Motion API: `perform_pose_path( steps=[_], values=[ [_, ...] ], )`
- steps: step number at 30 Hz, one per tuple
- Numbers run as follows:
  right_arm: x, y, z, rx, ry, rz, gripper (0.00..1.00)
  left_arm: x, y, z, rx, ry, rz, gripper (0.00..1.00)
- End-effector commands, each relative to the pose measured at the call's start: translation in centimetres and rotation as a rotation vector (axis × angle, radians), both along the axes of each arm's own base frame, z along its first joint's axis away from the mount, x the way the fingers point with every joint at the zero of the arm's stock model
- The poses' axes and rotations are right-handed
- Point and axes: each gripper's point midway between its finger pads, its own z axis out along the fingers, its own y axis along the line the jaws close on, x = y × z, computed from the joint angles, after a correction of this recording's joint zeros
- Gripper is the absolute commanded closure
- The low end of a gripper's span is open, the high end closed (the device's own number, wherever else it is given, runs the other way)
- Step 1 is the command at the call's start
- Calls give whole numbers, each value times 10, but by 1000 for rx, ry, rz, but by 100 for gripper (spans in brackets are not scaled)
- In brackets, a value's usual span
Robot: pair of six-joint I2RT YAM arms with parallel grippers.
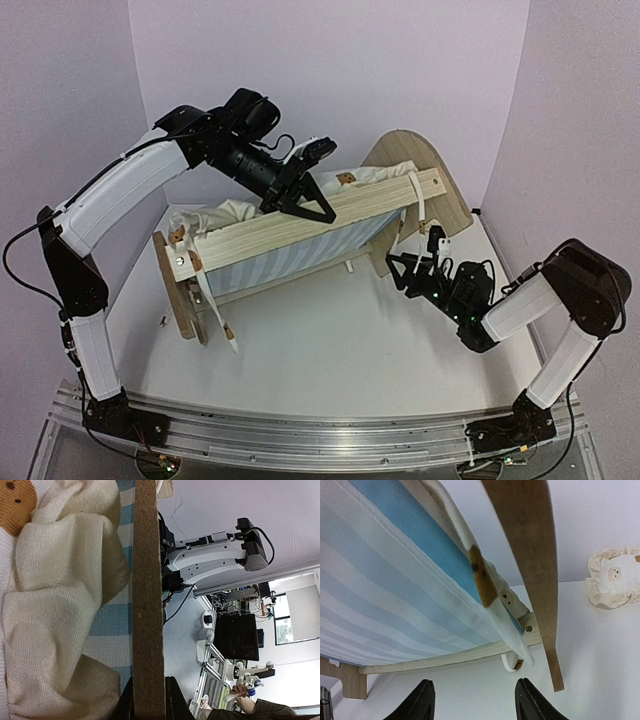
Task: Set up the pet bed
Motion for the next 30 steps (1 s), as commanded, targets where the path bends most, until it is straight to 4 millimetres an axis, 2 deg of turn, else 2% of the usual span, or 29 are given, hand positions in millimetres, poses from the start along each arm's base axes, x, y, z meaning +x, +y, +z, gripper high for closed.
perform_pose_path(
  steps=[1, 4, 8, 15, 21, 30],
  values=[
    [15, -4, 51, 77, -172, -71, 45, -21, 5, 174, -602, -671, -139, 100],
    [25, -10, 49, 73, -167, -129, 44, -22, 6, 175, -604, -665, -142, 100],
    [37, -8, 50, 96, -163, -162, 48, -23, 6, 175, -607, -660, -146, 100],
    [55, -8, 57, 131, -171, -226, 59, -25, 6, 174, -609, -646, -157, 100],
    [71, -12, 46, 187, -124, -310, 68, -27, 7, 176, -619, -641, -163, 100],
    [82, -6, 43, 176, -139, -485, 67, -29, 8, 178, -628, -628, -170, 100]
  ],
)
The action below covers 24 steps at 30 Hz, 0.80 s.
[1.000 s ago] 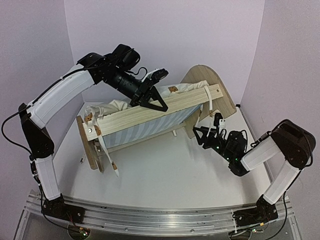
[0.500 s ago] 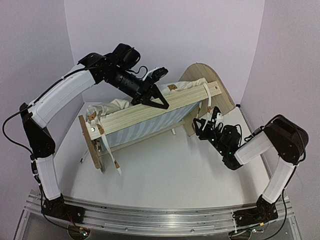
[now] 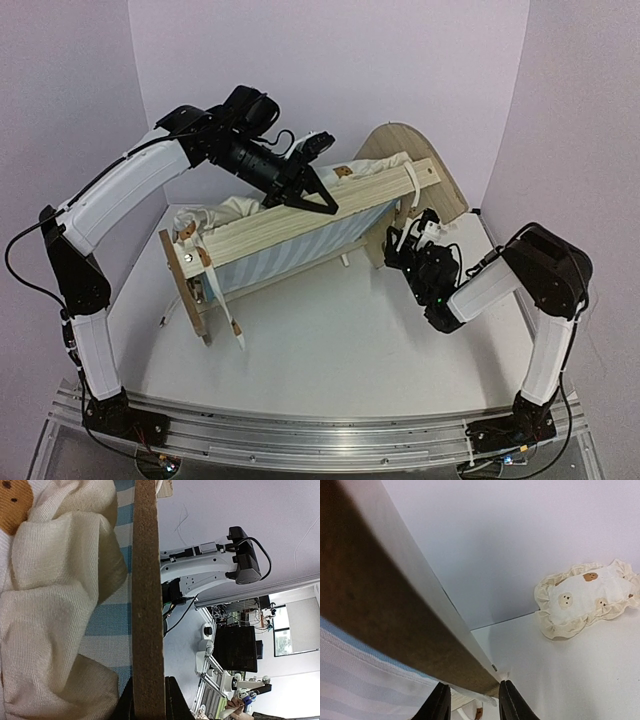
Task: Set up the pet bed
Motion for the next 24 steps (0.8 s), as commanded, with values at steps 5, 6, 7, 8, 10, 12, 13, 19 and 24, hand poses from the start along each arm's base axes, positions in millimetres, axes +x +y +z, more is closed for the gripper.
perform_pose_path(
  steps=[5, 6, 7, 8, 10, 12, 13, 19, 24],
  values=[
    [12, -1, 36, 82, -129, -152, 68, -46, 14, 174, -599, -652, -216, 100],
    [13, -3, 34, 85, -124, -169, 70, -47, 15, 174, -600, -653, -217, 100],
    [14, -6, 32, 92, -119, -190, 75, -47, 15, 175, -601, -653, -217, 100],
    [14, -8, 30, 93, -115, -199, 80, -47, 15, 175, -602, -656, -217, 100],
    [14, -9, 28, 97, -109, -207, 89, -48, 16, 175, -601, -658, -218, 100],
    [12, -12, 24, 103, -99, -212, 95, -47, 16, 174, -598, -658, -217, 100],
    [10, -13, 24, 104, -96, -210, 97, -47, 16, 174, -595, -657, -215, 100],
    [-5, -16, 18, 81, -75, -167, 100, -44, 15, 170, -583, -658, -208, 100],
    [-24, -12, 13, 58, -53, -60, 100, -41, 15, 168, -576, -663, -199, 100]
  ],
)
